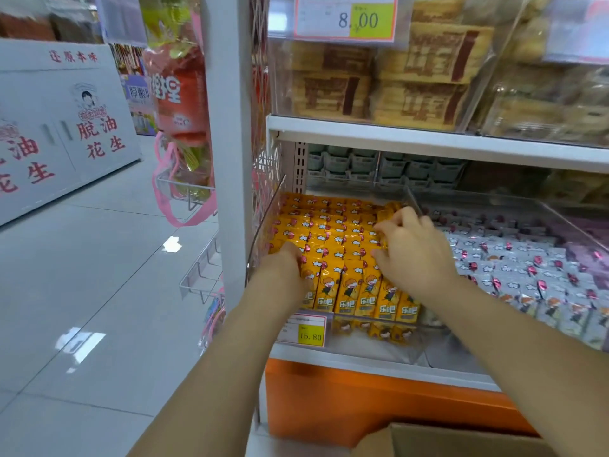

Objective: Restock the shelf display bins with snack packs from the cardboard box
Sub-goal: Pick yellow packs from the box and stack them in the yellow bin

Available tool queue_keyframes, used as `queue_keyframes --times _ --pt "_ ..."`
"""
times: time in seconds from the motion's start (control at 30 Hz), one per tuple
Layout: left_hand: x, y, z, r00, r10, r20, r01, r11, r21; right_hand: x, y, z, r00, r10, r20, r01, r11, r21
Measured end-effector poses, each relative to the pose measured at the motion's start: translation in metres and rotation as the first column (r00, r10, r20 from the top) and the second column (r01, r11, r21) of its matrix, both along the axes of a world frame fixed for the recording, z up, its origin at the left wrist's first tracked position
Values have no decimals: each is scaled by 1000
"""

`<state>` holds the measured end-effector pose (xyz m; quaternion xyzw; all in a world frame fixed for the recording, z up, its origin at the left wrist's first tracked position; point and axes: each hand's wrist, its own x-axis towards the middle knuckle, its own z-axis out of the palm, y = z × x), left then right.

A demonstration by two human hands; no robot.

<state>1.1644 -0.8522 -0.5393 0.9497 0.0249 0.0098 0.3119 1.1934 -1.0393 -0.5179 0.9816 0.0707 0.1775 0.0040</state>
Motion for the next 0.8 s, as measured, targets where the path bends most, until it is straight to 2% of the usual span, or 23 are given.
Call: queue_keyframes --times 0.1,0.17,0.23,0.33,0.4,0.47,0.5,0.63,0.7,0.77,0.8 --pt "-2 1 3 1000 -11 10 11 1000 -9 3 4 -1 998 -31 -58 25 995 -96" --pt "-4 2 5 999 -4 50 4 1000 -5 7 1 0 999 -27 -45 24 998 -65" --pt "-7 3 10 992 11 127 -2 997 -72 8 -3 2 1000 25 -17 -23 994 102" --pt "-11 0 18 973 -5 231 78 948 -308 -7 -3 11 964 213 158 -257 901 350" --pt "-15 -5 22 977 -35 209 148 819 -555 -25 5 13 906 337 258 -416 827 379" --pt "-19 -11 24 990 -53 130 135 608 -783 -39 13 7 858 445 256 -512 773 375" --pt "-20 -12 24 993 -45 108 115 542 -832 -43 16 4 845 482 234 -535 752 385" --pt "-19 -10 17 997 5 77 65 488 -870 -44 11 4 797 592 115 -569 673 472" --pt "-17 -9 15 999 -9 42 42 453 -891 -44 6 14 794 606 46 -521 640 564" --pt "-14 -9 14 1000 -20 -11 -3 368 -930 -37 -3 21 844 535 33 -455 682 573" --pt "-12 -9 14 999 -21 -35 -27 318 -948 -29 -10 23 889 455 41 -410 756 509"
